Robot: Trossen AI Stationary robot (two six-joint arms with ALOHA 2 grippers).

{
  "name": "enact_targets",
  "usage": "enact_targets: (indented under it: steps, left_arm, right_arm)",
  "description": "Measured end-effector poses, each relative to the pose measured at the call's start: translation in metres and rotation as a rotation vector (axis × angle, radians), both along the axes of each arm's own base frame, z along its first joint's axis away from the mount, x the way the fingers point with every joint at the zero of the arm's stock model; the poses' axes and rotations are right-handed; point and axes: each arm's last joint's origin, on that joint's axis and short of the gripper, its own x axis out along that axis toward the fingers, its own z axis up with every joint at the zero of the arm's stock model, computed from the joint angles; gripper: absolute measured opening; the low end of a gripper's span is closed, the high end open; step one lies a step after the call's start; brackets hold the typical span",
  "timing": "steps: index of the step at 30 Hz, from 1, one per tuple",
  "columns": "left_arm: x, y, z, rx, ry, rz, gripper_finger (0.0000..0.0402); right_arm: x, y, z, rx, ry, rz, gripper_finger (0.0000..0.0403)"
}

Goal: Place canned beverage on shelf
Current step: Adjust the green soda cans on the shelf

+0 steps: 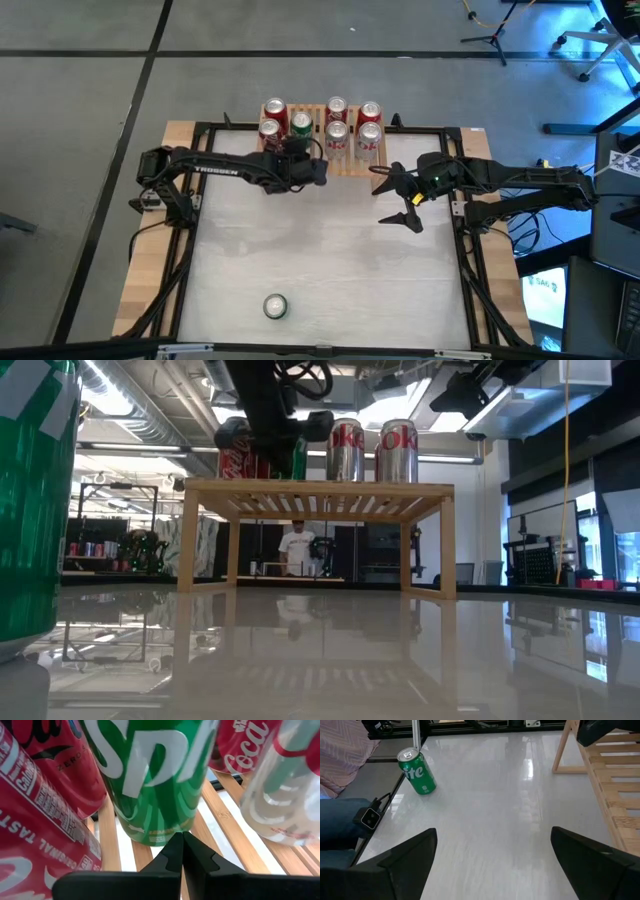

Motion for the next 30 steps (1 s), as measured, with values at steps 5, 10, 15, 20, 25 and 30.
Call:
enact_targets:
  steps: [5,10,15,20,25,30]
  left_arm:
    - [0.002,-0.011,0.0,0.0,-0.01,-0.031,0.0]
    - [0.006,-0.028,0.002,0.0,-0.035,-0.08,0.0]
    - [0.01,-0.041,0.013,0.003,-0.072,-0.123,0.0]
    - [0.017,-0.05,0.041,0.036,-0.087,-0.191,0.0]
    - [0.022,-0.052,0.082,0.062,-0.096,-0.306,0.0]
    - [0.021,-0.046,0.124,0.17,-0.002,-0.462,0.0]
  right_arm:
    - [0.0,0.0,0.0,0.0,0.0,0.0,0.0386]
    - [0.0,0.0,0.0,0.0,0.0,0.0,0.0386]
    - [0.0,0.0,0.0,0.0,0.0,0.0,0.0386]
    - [0.0,0.0,0.0,0.0,0.0,0.0,0.0386]
    - [0.0,0.0,0.0,0.0,0.0,0.001,0.0386]
    - [0.0,0.0,0.0,0.0,0.0,0.0,0.0386]
